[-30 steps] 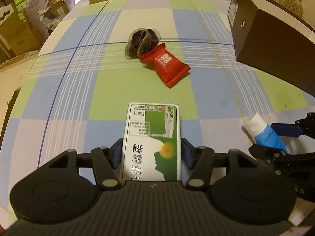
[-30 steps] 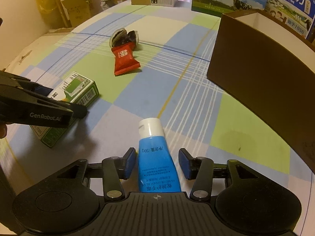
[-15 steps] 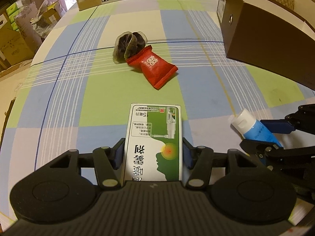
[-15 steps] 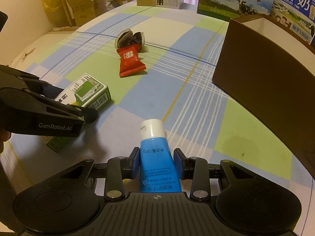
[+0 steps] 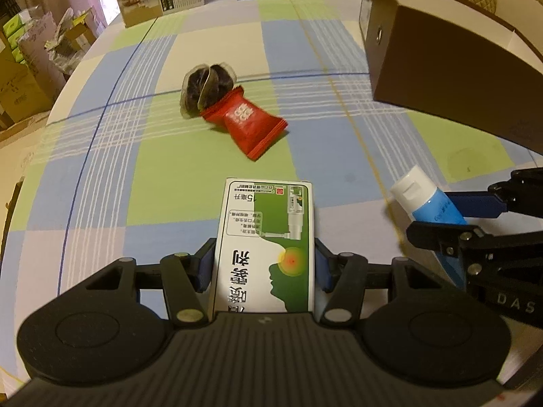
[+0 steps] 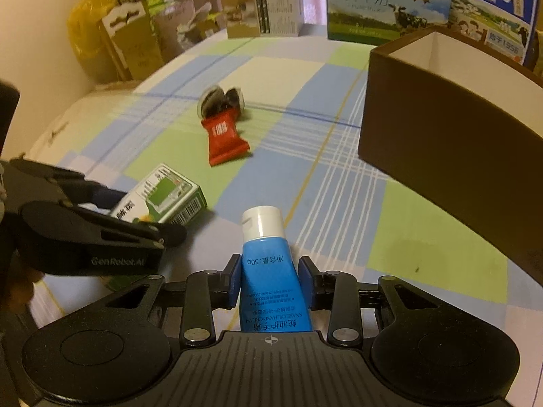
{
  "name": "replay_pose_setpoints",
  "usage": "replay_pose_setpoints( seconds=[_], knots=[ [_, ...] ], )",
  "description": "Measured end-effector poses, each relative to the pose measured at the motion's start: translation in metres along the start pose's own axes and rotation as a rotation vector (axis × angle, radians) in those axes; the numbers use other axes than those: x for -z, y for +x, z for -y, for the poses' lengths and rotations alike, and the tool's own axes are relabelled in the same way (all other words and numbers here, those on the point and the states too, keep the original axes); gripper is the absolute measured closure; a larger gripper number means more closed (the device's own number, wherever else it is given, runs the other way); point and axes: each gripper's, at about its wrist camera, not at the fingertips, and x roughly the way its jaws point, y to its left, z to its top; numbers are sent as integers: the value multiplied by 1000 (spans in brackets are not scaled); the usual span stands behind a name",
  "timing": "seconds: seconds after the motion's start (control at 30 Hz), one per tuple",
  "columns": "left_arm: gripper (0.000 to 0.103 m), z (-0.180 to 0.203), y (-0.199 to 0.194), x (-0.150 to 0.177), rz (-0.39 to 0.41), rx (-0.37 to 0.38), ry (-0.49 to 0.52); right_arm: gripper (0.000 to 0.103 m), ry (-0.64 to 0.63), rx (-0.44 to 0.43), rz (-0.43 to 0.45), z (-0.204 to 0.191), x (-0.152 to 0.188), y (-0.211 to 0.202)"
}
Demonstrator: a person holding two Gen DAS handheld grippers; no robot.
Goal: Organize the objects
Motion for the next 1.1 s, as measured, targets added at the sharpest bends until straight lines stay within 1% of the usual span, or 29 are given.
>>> replay_pose_setpoints(
  seconds=[0.27,0.4,0.6,1.1],
  knots=[
    [50,8,-19,-6,43,21,-5,71,70,-39,67,9,-7,-23],
    [50,16,-32,-15,75,38,0,71,94,-45,110,13,-12,-36],
    [50,28,-46,-29,122,45,7,71,132,-48,152,23,-15,-51],
    [50,49,-65,-55,168,67,30,71,214,-15,200,52,-16,-76]
  ],
)
